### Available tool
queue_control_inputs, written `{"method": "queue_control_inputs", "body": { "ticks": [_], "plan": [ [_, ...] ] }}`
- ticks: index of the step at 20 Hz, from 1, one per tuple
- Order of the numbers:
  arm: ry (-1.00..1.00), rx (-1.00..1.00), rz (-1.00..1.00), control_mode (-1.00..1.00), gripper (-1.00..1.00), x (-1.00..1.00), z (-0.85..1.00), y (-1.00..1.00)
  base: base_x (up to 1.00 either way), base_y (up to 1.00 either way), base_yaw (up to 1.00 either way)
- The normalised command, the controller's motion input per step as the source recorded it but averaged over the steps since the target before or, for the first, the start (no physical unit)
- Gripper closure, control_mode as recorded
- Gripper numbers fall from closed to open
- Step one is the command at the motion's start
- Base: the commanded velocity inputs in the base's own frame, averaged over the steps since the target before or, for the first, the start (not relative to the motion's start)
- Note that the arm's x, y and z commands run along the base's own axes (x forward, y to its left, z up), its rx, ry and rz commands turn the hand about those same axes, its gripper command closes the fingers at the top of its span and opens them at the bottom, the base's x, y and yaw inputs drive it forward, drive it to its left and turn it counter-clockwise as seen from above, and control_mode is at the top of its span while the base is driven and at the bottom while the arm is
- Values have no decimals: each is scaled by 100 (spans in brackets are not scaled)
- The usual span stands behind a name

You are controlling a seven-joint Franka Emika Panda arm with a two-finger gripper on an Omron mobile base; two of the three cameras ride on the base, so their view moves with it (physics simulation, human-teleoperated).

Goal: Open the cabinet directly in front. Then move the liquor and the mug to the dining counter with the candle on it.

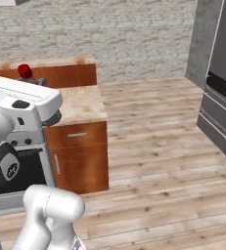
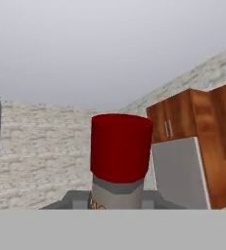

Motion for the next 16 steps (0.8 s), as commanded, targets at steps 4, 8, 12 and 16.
{"method": "queue_control_inputs", "body": {
  "ticks": [4,8,12,16],
  "plan": [
    [0,0,0,100,100,0,0,0,69,-24,33],
    [0,0,0,100,100,0,0,0,97,-94,25],
    [0,0,0,100,100,0,0,0,100,-100,13],
    [0,0,0,100,100,0,0,0,100,-100,12]
  ]
}}
